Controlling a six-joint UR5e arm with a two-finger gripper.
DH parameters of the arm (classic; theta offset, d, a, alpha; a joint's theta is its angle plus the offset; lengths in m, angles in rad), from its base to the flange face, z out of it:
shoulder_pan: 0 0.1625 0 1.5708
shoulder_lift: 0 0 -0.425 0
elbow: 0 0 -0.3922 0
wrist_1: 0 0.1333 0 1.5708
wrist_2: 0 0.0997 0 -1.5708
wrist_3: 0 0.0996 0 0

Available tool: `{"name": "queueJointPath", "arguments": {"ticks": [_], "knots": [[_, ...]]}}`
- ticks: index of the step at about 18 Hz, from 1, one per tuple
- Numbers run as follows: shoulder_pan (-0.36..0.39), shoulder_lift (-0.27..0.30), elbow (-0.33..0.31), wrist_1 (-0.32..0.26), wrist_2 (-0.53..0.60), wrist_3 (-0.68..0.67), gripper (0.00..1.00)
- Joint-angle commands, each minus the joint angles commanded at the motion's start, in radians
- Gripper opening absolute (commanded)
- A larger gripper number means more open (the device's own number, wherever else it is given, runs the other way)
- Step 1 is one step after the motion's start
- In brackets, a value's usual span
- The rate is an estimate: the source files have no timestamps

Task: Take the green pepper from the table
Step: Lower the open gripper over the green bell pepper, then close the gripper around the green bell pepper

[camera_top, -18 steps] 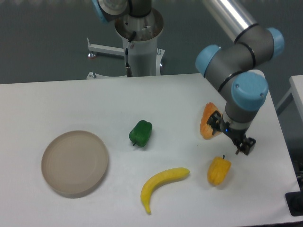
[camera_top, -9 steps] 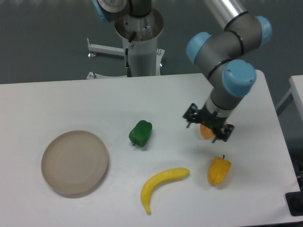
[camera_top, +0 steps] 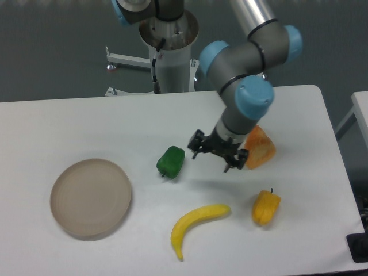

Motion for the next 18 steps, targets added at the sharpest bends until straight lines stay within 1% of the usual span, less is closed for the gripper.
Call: {"name": "queueJointPath", "arguments": {"ticks": [1,3,5,8,9,12,18], "knots": [[-0.002,0.005,-0.011,0.018,0.0,-0.003,1.0],[-0.003,0.021,-0.04,0.026,0.003,-0.002,1.0],[-0.028,0.04,-0.075,0.035,0.003,0.001,1.0],[-0.046,0.043,-0.114,0.087,0.009,0.0,1.0],[-0.055,0.046,-0.123,0.094,0.009,0.0,1.0],[-0.058,0.058,-0.129,0.094,0.009,0.0,1.0],[-0.06,0.057,-0.146,0.097,0.011,0.012,1.0]]}}
